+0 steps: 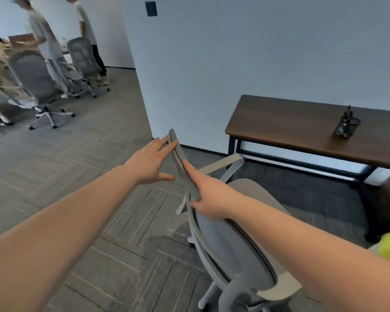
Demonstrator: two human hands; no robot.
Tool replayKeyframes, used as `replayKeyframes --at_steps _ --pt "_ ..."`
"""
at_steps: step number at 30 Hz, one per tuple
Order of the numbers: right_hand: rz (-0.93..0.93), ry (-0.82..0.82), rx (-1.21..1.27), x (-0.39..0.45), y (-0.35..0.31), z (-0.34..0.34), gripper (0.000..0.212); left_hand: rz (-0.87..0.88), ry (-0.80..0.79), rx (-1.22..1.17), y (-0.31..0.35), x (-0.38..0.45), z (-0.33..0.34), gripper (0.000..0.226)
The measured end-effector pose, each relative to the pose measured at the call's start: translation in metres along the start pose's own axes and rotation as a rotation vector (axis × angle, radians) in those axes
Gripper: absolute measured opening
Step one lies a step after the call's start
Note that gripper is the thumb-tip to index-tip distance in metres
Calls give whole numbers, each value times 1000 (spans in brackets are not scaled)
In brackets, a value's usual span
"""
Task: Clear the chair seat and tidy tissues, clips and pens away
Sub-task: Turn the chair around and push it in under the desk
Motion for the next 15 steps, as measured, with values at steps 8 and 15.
replayKeyframes --at_steps 8,15 --pt "4 21 43 -6 11 -10 93 103 56 -112 18 25 -4 76" --pt "4 -11 77 -20 25 -16 93 79 105 -129 32 23 -8 66"
Point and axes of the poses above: each hand's wrist, its own x-axis towards the middle knuckle, its own z-axis out of the palm, y = z × x, the point moved 9 cm from there along x, towards the middle knuckle, and after that the axes turned 8 degrees about -z, right-handed, at the moved point
